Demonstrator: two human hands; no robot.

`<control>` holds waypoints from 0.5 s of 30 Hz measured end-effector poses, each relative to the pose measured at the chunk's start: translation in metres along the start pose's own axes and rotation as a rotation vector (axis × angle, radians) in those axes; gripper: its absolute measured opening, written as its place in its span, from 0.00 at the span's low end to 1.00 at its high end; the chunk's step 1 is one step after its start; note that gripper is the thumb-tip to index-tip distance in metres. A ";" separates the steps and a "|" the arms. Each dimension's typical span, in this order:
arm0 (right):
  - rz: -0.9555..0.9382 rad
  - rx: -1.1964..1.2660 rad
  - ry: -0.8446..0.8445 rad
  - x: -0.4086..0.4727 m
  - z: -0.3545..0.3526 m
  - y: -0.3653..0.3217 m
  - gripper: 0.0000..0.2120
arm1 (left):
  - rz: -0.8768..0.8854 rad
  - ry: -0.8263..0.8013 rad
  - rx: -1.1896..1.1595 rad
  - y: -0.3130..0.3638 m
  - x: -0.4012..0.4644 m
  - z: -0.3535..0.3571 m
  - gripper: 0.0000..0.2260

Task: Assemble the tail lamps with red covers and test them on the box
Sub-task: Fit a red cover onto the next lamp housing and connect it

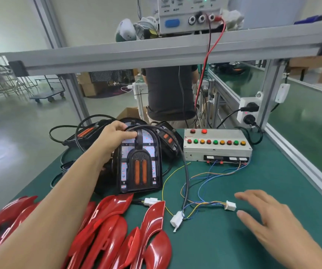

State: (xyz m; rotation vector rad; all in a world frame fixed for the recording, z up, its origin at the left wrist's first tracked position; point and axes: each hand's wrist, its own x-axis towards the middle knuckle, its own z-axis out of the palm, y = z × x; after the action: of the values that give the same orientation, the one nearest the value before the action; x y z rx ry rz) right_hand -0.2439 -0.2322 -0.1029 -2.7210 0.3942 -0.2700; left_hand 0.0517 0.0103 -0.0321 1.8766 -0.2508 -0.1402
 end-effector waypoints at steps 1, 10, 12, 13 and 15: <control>0.001 0.034 0.011 0.000 0.000 -0.001 0.19 | 0.059 -0.024 -0.057 0.002 -0.006 0.001 0.07; -0.069 0.620 0.096 0.025 -0.014 -0.027 0.53 | 0.444 -0.262 -0.387 0.064 -0.072 0.041 0.08; -0.135 0.817 0.017 0.032 -0.015 -0.037 0.54 | 0.408 -0.331 -0.466 0.081 -0.079 0.057 0.11; -0.183 0.914 -0.007 0.033 -0.014 -0.041 0.50 | 0.372 -0.364 -0.502 0.087 -0.082 0.067 0.09; -0.233 1.036 0.035 0.031 -0.011 -0.043 0.40 | 0.255 -0.414 -0.544 0.092 -0.086 0.087 0.06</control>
State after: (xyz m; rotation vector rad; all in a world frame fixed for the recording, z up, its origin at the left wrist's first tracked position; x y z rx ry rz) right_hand -0.2072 -0.2068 -0.0719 -1.7310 -0.0711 -0.4337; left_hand -0.0607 -0.0765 0.0259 1.2490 -0.6625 -0.3827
